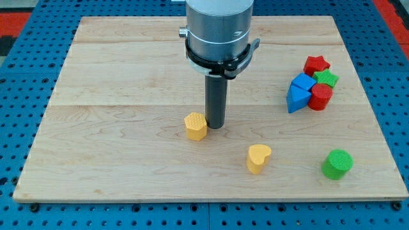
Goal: Move the yellow hexagon towards the top
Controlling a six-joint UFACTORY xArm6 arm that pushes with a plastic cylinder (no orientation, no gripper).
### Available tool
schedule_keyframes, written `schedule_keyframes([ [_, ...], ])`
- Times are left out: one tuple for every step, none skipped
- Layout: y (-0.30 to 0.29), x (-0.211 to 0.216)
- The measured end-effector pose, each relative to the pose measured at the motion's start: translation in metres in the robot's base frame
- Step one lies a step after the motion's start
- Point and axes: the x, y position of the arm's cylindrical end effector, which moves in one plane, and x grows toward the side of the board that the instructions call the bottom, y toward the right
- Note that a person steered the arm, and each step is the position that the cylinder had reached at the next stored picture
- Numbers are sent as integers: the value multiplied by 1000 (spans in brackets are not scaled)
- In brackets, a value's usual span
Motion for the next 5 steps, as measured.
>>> schedule_keyframes([
  [4,45],
  [4,51],
  [-15,52],
  [-44,-4],
  [-65,-61],
])
